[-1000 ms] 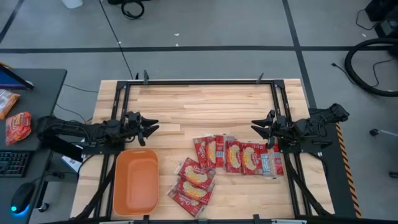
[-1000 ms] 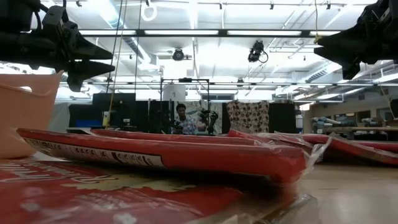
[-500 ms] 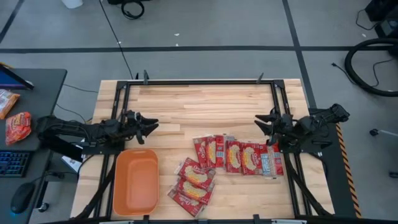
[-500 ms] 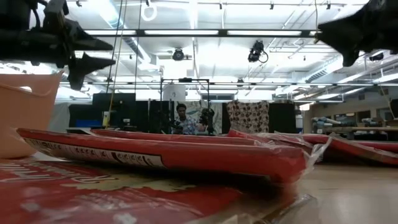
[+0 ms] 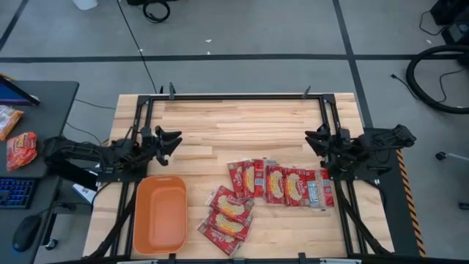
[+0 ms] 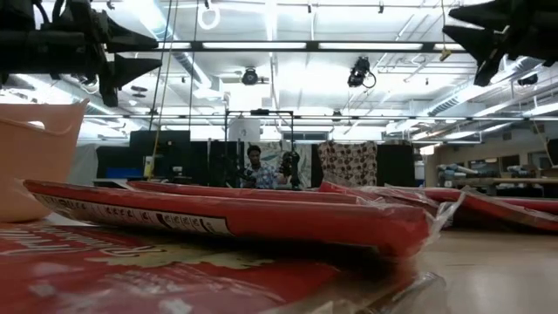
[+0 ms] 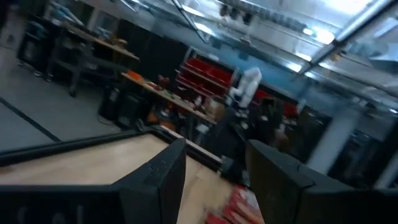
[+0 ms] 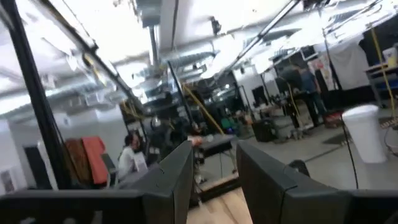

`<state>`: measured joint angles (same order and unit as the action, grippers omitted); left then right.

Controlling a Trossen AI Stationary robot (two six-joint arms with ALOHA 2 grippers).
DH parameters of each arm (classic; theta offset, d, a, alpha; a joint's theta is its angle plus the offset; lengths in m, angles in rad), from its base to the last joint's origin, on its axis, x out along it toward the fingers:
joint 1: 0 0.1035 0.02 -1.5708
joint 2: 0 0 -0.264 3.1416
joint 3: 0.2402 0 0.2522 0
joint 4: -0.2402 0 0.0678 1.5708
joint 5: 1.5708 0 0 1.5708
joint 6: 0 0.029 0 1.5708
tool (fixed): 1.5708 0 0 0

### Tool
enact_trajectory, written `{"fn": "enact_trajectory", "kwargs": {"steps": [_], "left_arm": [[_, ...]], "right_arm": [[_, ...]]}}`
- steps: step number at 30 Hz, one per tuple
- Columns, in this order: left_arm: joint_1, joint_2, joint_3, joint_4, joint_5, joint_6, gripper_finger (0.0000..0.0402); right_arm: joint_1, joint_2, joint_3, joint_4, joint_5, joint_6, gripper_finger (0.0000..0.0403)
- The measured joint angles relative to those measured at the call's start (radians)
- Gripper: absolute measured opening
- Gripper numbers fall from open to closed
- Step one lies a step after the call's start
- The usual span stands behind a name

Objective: Sort popcorn bags into baskets
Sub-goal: Put the popcorn bag into the orange bin

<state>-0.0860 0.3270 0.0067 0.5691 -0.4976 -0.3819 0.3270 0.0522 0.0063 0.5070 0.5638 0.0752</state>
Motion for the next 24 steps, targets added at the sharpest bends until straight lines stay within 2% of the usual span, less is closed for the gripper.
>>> {"fn": "enact_trajectory", "kwargs": {"steps": [5,9,13,18,21,24], "left_arm": [[-0.001,0.000,0.000,-0.004,-0.012,0.001,0.0172],[-0.001,0.000,0.000,-0.013,0.021,0.023,0.0172],[-0.002,0.000,0.000,-0.012,0.023,0.056,0.0172],[-0.002,0.000,0.000,0.000,0.023,0.096,0.0172],[-0.002,0.000,0.000,0.017,0.023,0.114,0.0172],[-0.002,0.000,0.000,0.073,0.022,0.145,0.0172]], "right_arm": [[-0.022,0.108,0.025,-0.103,0.020,0.051,0.0130],[-0.028,0.245,0.069,-0.199,0.028,0.126,0.0130],[-0.012,0.434,0.115,-0.221,-0.005,0.207,0.0130],[0.028,0.682,0.218,-0.251,-0.007,0.235,0.0130],[0.044,0.811,0.321,-0.375,-0.008,0.263,0.0130],[0.059,0.932,0.448,-0.574,-0.009,0.325,0.0130]]}}
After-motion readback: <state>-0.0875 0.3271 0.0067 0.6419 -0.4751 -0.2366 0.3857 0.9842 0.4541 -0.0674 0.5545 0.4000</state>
